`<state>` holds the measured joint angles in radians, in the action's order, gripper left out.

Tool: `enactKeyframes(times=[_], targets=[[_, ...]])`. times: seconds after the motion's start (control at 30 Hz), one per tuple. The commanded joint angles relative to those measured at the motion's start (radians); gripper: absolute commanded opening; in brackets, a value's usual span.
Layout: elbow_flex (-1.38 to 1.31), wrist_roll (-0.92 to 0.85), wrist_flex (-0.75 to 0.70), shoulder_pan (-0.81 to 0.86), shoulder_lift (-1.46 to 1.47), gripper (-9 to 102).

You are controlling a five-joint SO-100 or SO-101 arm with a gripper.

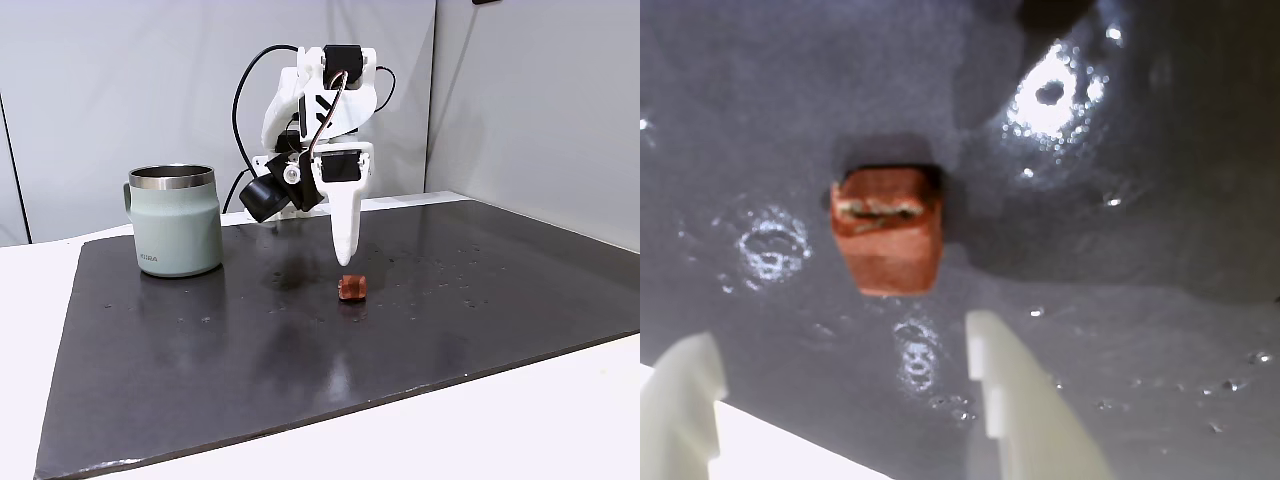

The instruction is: Grasp a cube and put it in the cup.

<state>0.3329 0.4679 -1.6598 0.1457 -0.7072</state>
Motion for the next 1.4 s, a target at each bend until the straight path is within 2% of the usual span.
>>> enactKeyframes(times=[0.0, 0.9, 1.13, 1.37], targets=[[-0.075, -0.009, -0.015, -0.003, 0.006, 26], [-0.249, -0.032, -0.017, -0.014, 0.23, 25], [-0.258, -0.031, -0.018, -0.008, 0.232, 8], [-0.261, -0.031, -0.023, -0.002, 0.232, 4]])
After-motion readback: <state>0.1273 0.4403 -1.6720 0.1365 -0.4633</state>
